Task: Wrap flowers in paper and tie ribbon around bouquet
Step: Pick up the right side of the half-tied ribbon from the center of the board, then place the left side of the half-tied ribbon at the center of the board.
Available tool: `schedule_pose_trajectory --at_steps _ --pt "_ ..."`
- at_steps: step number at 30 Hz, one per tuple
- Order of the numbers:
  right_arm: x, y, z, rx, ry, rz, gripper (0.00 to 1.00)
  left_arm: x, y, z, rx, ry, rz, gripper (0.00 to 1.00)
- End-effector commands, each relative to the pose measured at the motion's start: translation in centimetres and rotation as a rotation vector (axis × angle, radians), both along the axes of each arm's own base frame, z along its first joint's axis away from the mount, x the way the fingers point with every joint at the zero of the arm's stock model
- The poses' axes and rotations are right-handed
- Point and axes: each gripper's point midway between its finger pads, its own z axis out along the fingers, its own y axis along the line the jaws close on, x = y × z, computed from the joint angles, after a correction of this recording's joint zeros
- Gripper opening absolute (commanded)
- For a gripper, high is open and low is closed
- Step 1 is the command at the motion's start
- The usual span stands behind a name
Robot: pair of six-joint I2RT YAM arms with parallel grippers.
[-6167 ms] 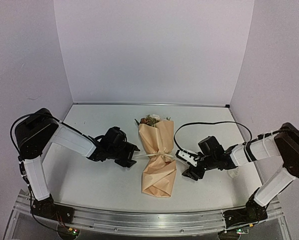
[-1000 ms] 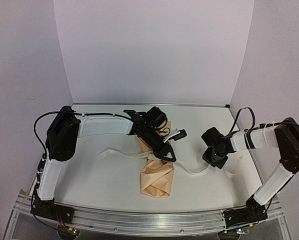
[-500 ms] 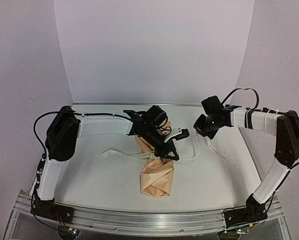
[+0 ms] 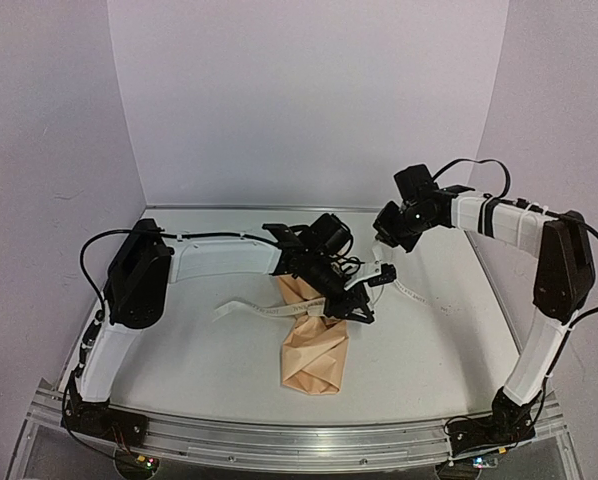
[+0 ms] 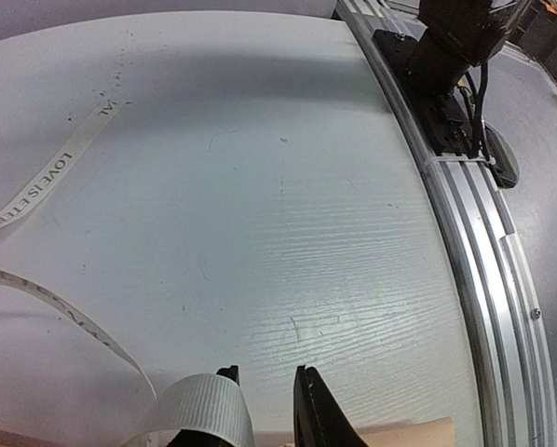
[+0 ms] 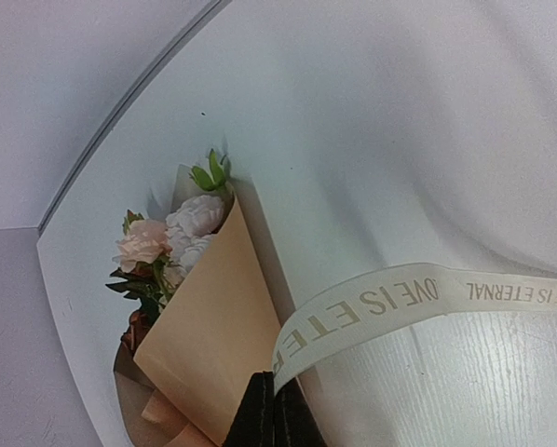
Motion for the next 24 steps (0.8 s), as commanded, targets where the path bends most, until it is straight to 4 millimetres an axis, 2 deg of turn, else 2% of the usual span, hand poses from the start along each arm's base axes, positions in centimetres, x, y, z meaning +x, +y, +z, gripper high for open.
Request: schedule_pose_trajectory --at_steps 1,4,8,11,13,21,24 --pt "0.6 0.8 0.6 0.023 0.004 0.019 0.0 0.9 -0.7 0.2 -0.004 -0.025 0.024 0.27" --pt "0.6 1.3 0.9 0.034 0.002 0.035 0.0 1.6 -0.7 0.5 -0.001 -0.028 0.081 0.42" --pt "0.7 2.1 1.3 0.055 -0.003 0.07 0.0 2.2 -0.8 2.9 -0.073 -0.055 0.142 0.58" --pt "0.6 2.5 1.5 0.064 -0.006 0.097 0.0 2.3 -0.7 4.6 -0.115 -0.064 0.16 0.66" --pt "0.4 2.8 1.6 0.066 -0.008 0.113 0.0 2.2 -0.6 4.8 -0.108 -0.063 0.159 0.69" --pt "-0.5 2.6 1.2 0.046 -0.003 0.136 0.0 1.6 1.5 2.7 0.035 -0.036 0.173 0.73" --pt "-0.8 2.6 1.1 0.04 -0.005 0.147 0.0 1.9 2.1 2.9 0.042 -0.055 0.2 0.74"
